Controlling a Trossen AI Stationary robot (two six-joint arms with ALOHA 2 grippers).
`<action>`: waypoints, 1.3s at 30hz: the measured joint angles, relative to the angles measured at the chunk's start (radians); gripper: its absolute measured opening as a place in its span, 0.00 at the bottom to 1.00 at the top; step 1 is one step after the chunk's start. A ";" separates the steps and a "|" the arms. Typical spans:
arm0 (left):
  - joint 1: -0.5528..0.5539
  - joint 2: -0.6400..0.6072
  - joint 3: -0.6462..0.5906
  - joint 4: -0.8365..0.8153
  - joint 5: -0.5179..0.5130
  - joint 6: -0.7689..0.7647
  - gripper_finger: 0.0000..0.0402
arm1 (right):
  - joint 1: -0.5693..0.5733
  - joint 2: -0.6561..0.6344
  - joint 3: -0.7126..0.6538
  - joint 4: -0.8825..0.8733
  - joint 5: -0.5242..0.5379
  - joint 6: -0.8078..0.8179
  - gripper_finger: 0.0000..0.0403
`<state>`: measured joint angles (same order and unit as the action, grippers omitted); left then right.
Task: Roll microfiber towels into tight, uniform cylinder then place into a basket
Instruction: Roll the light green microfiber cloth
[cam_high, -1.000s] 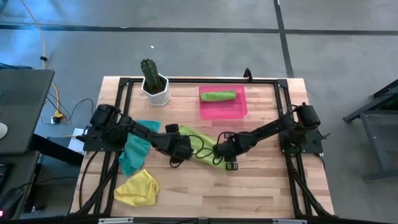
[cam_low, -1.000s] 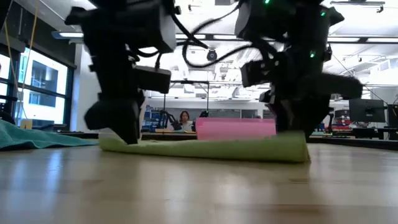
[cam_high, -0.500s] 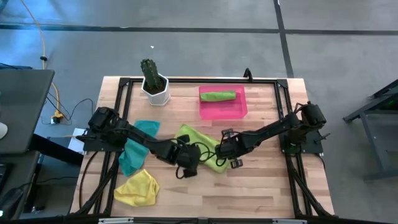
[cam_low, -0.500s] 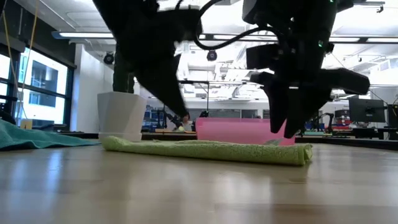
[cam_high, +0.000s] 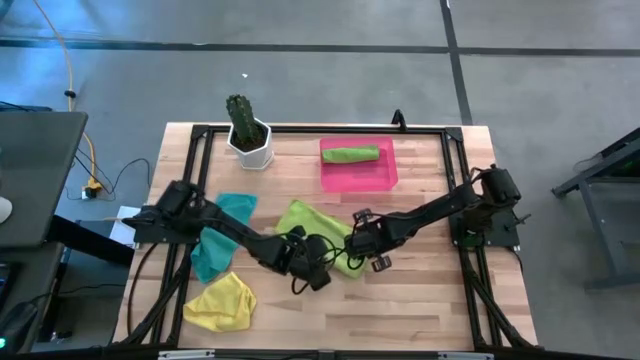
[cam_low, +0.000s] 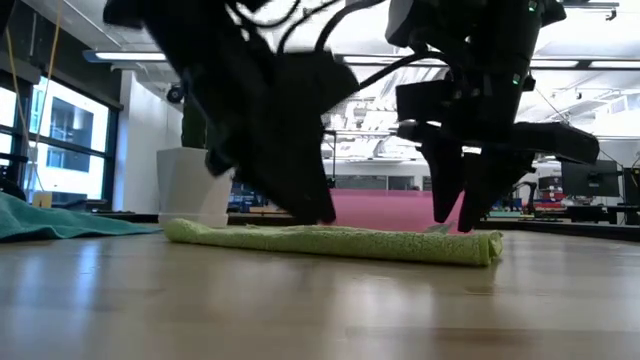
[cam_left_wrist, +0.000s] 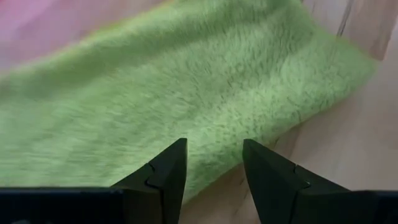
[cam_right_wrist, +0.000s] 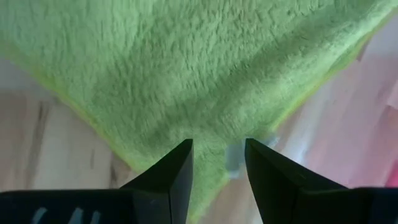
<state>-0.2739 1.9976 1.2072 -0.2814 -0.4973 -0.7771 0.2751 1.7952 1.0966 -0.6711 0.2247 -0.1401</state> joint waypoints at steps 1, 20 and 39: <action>-0.004 0.014 0.000 0.008 -0.001 -0.005 0.37 | 0.002 0.004 0.000 0.006 -0.004 0.020 0.34; -0.051 0.011 0.005 -0.306 0.033 0.145 0.37 | 0.088 0.013 0.000 0.113 0.011 0.249 0.34; -0.224 -0.194 0.000 -0.419 0.189 0.038 0.37 | 0.082 0.019 0.001 0.566 0.143 -0.152 0.34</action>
<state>-0.4975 1.8036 1.2068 -0.6999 -0.3081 -0.7390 0.3573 1.8139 1.0973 -0.1047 0.3679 -0.2923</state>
